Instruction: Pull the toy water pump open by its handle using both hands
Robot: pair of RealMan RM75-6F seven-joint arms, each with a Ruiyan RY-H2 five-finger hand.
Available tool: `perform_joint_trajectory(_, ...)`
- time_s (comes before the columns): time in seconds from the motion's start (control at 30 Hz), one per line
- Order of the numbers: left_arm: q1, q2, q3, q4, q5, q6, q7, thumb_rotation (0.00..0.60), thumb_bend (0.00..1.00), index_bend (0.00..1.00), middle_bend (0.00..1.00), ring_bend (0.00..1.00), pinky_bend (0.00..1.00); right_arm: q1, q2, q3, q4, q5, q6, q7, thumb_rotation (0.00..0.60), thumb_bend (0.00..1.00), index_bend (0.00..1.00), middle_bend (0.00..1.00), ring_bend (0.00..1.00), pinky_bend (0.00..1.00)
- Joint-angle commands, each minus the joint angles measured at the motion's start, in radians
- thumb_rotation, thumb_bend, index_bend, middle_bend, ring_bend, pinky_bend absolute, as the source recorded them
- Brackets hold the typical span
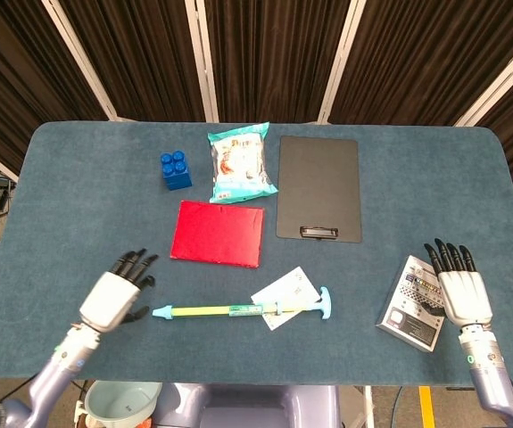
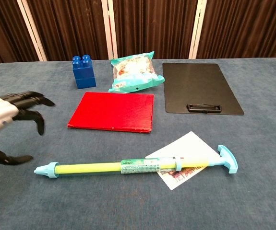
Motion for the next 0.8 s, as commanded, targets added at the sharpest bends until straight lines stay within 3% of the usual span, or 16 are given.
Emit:
perform_joint_trajectory(0.03, -0.012, -0.06, 0.015, -0.022, 0.01, -0.038, 0.075, 0.6, 0.19, 0.43, 0.11, 0.04, 0.14, 0.0, 0.012, 0.006, -0.007, -0.002, 0.005, 0.024, 0.6, 0.0, 0.0, 0.0, 0.0, 0.0)
perform_joint_trajectory(0.2, 0.0, -0.159, 0.025, 0.021, 0.03, -0.026, 0.169, 0.6, 0.17, 0.43, 0.11, 0.04, 0.14, 0.001, 0.036, 0.009, -0.018, 0.003, -0.009, 0.061, 0.6, 0.0, 0.0, 0.0, 0.0, 0.0)
perform_joint_trajectory(0.5, 0.013, -0.282, 0.026, 0.145, 0.066, 0.026, 0.214, 0.6, 0.17, 0.42, 0.12, 0.04, 0.14, -0.007, 0.076, 0.013, -0.047, 0.008, -0.005, 0.095, 0.6, 0.0, 0.0, 0.0, 0.0, 0.0)
perform_joint_trajectory(0.8, 0.008, -0.335, -0.003, 0.236, 0.075, 0.085, 0.17, 0.6, 0.17, 0.4, 0.12, 0.04, 0.14, -0.006, 0.082, 0.021, -0.046, 0.034, -0.017, 0.086, 0.6, 0.0, 0.0, 0.0, 0.0, 0.0)
